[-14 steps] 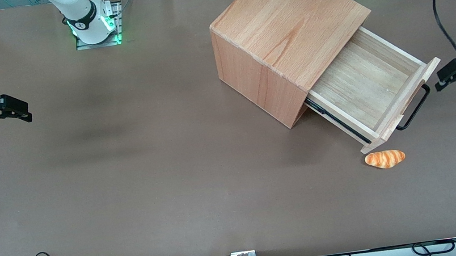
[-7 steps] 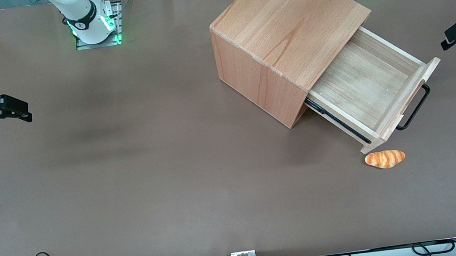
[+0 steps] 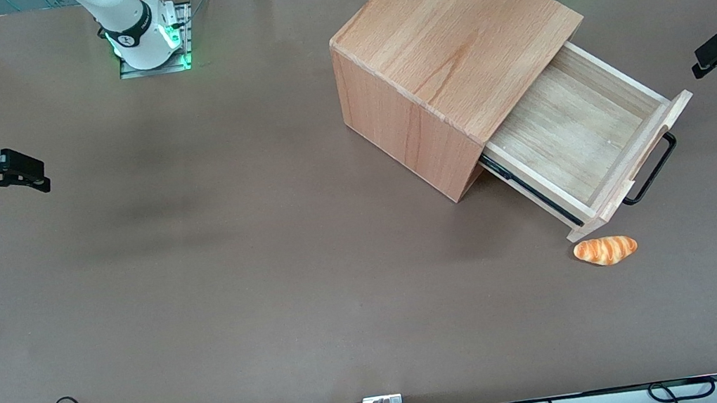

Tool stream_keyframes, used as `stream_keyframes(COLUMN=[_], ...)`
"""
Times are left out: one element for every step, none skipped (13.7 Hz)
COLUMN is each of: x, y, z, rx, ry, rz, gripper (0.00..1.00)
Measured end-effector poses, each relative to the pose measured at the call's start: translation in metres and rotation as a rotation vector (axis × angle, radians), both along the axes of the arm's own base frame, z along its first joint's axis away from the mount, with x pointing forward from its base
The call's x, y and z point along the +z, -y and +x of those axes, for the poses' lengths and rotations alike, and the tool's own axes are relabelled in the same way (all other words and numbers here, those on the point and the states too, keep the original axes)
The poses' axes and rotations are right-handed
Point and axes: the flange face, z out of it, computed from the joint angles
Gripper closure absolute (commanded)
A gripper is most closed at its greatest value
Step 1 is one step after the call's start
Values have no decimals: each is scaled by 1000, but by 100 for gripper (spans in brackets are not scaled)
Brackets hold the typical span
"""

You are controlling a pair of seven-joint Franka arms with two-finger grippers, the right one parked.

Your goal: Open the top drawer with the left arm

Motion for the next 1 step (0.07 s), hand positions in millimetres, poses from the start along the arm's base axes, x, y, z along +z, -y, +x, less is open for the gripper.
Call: stream_keyframes(x=[0], y=[0], z=[0], rx=[0], ry=[0], rz=[0], gripper=[0])
